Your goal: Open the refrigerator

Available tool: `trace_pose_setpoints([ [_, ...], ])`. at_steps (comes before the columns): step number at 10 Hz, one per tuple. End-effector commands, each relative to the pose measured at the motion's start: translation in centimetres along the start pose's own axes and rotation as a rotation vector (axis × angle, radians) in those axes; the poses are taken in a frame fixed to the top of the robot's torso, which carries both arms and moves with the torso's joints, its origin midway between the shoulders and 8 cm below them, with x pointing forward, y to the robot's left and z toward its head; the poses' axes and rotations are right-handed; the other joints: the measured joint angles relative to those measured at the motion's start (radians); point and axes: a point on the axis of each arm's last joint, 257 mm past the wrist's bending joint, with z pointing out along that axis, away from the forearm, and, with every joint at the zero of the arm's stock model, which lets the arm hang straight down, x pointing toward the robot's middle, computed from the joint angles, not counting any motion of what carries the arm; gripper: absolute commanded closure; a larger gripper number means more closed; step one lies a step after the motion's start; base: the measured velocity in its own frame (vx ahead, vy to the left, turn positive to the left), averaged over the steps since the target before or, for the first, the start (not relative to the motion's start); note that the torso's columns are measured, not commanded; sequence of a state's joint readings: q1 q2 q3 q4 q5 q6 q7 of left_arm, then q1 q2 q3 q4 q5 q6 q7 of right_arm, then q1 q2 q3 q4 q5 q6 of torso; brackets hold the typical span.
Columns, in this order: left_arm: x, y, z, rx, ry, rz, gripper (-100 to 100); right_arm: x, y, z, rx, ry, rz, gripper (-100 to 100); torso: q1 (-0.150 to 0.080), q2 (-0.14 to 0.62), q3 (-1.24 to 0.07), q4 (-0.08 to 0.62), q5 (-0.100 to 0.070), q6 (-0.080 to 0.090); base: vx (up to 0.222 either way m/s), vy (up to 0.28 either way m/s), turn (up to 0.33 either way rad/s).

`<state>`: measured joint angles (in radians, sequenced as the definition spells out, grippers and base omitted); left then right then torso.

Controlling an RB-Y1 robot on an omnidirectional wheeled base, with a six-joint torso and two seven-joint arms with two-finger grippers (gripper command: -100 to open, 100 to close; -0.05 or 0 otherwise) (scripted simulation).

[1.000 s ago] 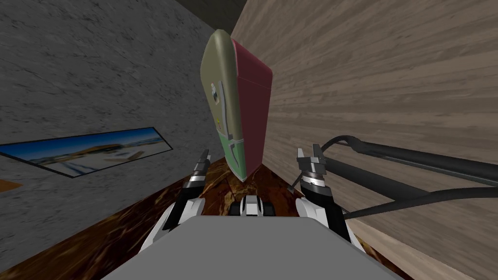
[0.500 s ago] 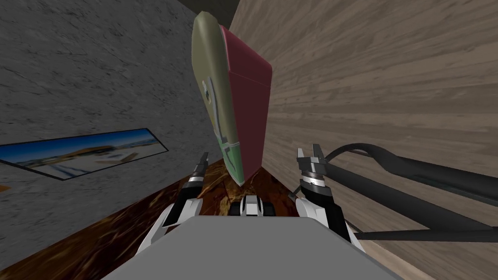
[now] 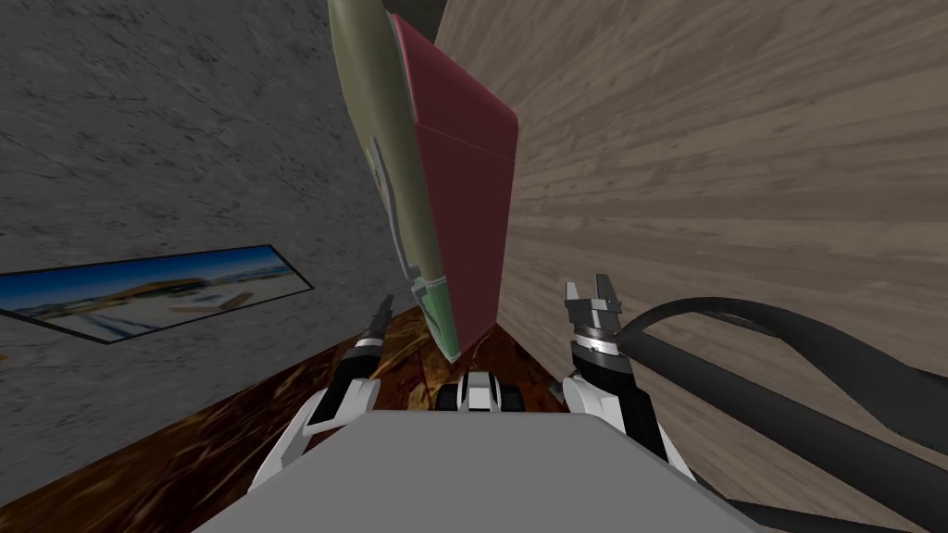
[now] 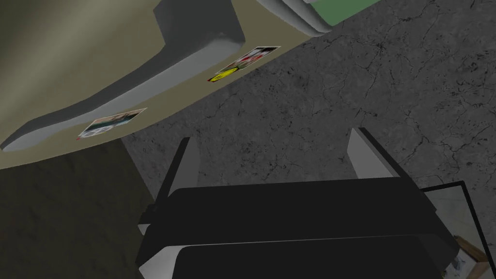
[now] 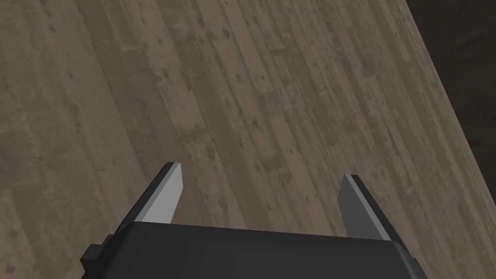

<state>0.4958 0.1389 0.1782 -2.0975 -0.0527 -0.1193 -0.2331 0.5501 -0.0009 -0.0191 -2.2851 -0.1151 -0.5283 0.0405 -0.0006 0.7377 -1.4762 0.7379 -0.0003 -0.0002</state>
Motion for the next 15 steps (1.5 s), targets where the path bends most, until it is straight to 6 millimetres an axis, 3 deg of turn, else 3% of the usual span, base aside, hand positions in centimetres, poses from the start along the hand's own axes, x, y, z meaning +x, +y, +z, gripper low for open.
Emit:
trace_pose_setpoints([
  [1, -0.3, 2.4, -0.2, -0.067, -0.003, 0.034, -100, 0.0, 0.0, 0.0, 0.0, 0.0, 0.0, 0, 0.001, -0.001, -0.001, 0.0, 0.0, 0.0, 0.173, -0.121, 0.047],
  [3, -0.9, 4.7, -0.4, -0.132, -0.01, 0.06, -100, 0.0, 0.0, 0.0, 0.0, 0.0, 0.0, 0, 0.0, 0.001, 0.0, 0.0, 0.0, 0.0, 0.154, -0.136, 0.059],
  [7, -1.3, 7.5, -1.1, -0.215, -0.025, 0.07, -100, -0.1, -0.1, -0.1, 0.004, 0.0, -0.002, 0, -0.028, -0.018, -0.024, -0.007, -0.004, -0.004, 0.086, -0.068, 0.035],
  [12, -1.1, 9.1, -1.8, -0.27, -0.043, 0.047, -100, -0.2, -0.3, -0.4, 0.013, -0.002, -0.006, 0, -0.054, -0.034, -0.044, -0.013, -0.01, -0.009, 0.041, -0.027, 0.003],
  [15, 0.2, 10.7, -1.5, -0.285, -0.036, -0.006, -100, -0.2, -0.3, -0.4, 0.015, -0.002, -0.007, 0, -0.022, -0.032, -0.021, -0.013, -0.01, -0.007, 0.021, 0.116, 0.001],
])
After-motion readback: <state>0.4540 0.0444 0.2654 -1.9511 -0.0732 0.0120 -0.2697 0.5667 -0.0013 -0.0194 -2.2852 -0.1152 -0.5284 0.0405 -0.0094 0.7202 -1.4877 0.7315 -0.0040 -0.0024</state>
